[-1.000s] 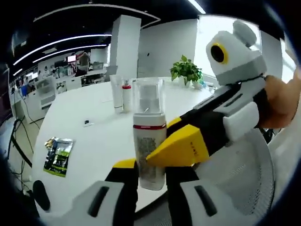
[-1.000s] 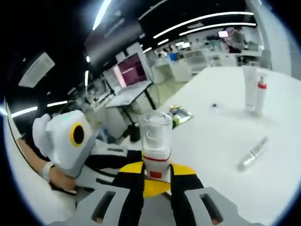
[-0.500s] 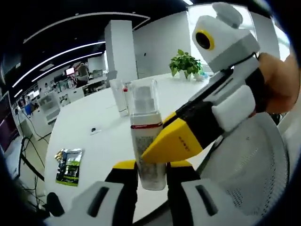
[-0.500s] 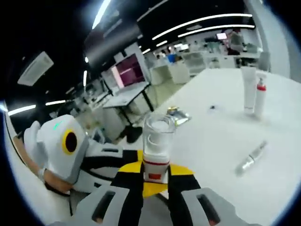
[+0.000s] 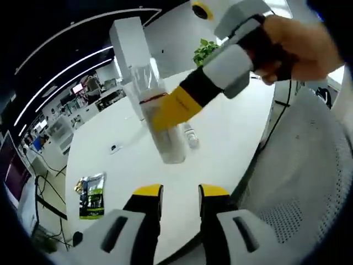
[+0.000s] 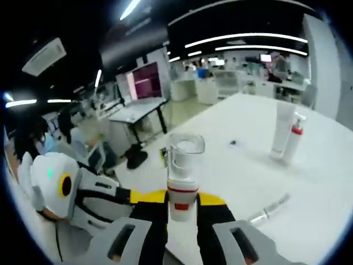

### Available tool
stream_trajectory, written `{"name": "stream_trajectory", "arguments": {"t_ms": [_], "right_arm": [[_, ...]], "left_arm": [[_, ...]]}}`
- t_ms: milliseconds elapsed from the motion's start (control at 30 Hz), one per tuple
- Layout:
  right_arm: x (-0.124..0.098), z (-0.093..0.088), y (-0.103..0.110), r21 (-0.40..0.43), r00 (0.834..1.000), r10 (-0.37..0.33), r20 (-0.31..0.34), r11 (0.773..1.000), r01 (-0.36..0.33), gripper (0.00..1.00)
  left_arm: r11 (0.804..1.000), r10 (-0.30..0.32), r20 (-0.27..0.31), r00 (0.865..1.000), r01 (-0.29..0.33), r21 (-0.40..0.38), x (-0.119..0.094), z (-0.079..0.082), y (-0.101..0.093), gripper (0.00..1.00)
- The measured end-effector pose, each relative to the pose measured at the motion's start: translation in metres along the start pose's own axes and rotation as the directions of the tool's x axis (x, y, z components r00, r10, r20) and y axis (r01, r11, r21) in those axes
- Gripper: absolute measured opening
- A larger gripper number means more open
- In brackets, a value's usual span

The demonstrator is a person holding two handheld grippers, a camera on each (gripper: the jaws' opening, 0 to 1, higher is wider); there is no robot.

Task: Arrange the skincare products in the storage area until every visible bottle or jar stands upright without overlapping.

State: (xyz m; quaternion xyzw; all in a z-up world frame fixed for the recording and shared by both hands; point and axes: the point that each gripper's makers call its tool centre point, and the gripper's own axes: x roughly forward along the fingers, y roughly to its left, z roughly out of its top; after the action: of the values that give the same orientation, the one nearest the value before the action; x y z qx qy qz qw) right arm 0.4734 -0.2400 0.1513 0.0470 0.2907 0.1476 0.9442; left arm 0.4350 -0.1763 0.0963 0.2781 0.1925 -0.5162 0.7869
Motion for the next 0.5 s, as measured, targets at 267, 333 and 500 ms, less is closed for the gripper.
{"name": "stream_trajectory", "arguments": {"t_ms": [267, 333, 500], "right_arm": [[0.013, 0.024, -0.053, 0.017, 0.993, -0.104, 0.049, 0.995, 0.103, 0.13], [0.017, 0.030, -0.064, 0.017, 0.990, -0.125, 0.061, 0.992, 0.124, 0.13], [0.027, 0.042, -0.088, 0.017, 0.983, -0.171, 0.071, 0.985, 0.170, 0.13]], "left_arm": [[1.000, -0.019, -0.032, 0.999, 0.020, 0.012, 0.004, -0.005, -0.004, 0.25], [1.000, -0.016, -0.042, 0.999, 0.017, 0.021, 0.004, -0.007, -0.004, 0.25], [1.000, -0.012, -0.049, 0.999, 0.013, 0.017, 0.004, -0.008, -0.003, 0.24]]}}
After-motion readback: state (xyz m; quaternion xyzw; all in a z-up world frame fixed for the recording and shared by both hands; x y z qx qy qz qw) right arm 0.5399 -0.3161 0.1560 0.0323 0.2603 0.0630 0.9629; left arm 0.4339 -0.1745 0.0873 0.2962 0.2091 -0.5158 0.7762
